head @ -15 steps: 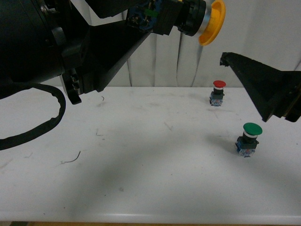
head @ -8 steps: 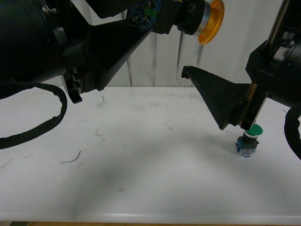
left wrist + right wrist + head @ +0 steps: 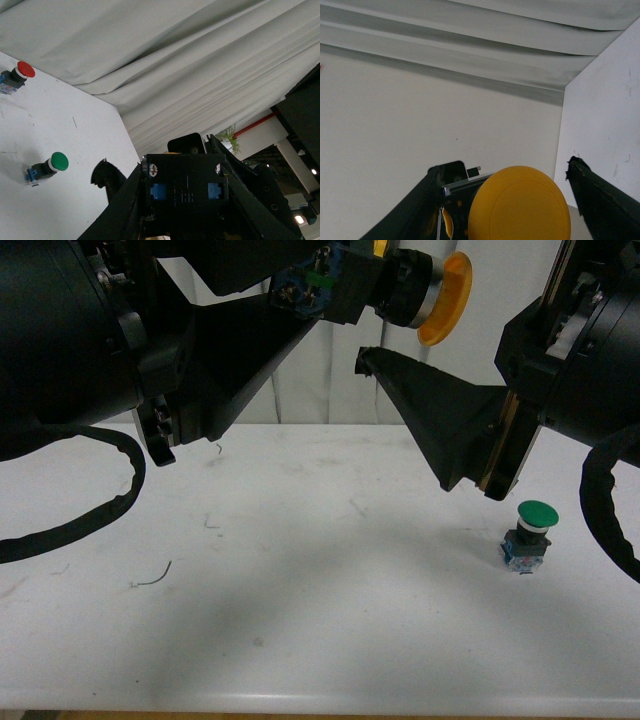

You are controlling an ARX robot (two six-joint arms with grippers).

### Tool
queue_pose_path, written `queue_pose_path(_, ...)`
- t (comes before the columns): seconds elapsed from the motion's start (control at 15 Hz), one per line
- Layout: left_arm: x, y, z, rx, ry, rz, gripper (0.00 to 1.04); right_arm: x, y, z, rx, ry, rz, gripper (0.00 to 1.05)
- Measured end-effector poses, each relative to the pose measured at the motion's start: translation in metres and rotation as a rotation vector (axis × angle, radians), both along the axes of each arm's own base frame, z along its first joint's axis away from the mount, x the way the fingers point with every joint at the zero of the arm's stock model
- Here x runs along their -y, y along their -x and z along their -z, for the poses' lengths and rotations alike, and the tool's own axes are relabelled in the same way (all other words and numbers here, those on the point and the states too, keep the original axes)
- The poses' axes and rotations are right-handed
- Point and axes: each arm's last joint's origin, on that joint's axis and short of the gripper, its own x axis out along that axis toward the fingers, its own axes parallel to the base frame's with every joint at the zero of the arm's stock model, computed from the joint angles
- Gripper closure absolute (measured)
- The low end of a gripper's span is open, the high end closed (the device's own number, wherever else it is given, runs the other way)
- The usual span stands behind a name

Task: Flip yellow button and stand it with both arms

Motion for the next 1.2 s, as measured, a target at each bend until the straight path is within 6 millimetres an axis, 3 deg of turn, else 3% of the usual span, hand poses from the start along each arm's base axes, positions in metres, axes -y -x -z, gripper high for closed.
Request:
queue_pose_path(0.13, 0.0, 0.0, 0.0, -0.003, -0.001, 0.0, 0.69, 0.0, 0.0, 0.0, 0.006, 0.003, 0.0, 0.35)
queue_pose_path(0.33, -0.001, -0.001, 0.001, -0.043, 0.022, 0.004, 0.69, 0.004, -0.002, -0.004, 0.01, -0.016, 0.006, 0.64)
queue_pose_path(0.6, -0.003, -0.001, 0.0, -0.025, 0.017, 0.004, 0.69, 0.007, -0.003, -0.003, 0.002, -0.014, 0.015, 0.69)
queue_pose_path(0.8, -0.011, -0.002, -0.003, -0.009, 0.014, -0.018, 0.37, 0.013, -0.006, -0.001, 0.007, 0.004, 0.045, 0.69)
queue_pose_path(0.93, -0.031, -0.001, -0.009, 0.015, 0.002, -0.073, 0.06, 0.016, -0.008, 0.001, 0.003, 0.008, 0.064, 0.69)
queue_pose_path(1.06, -0.051, 0.002, -0.001, -0.031, -0.082, -0.11, 0.07, 0.018, -0.009, 0.001, 0.005, 0.011, 0.065, 0.69)
queue_pose_path(1.2, -0.091, 0.022, 0.007, -0.065, -0.222, -0.242, 0.07, 0.029, -0.013, 0.0, 0.006, 0.01, 0.103, 0.69)
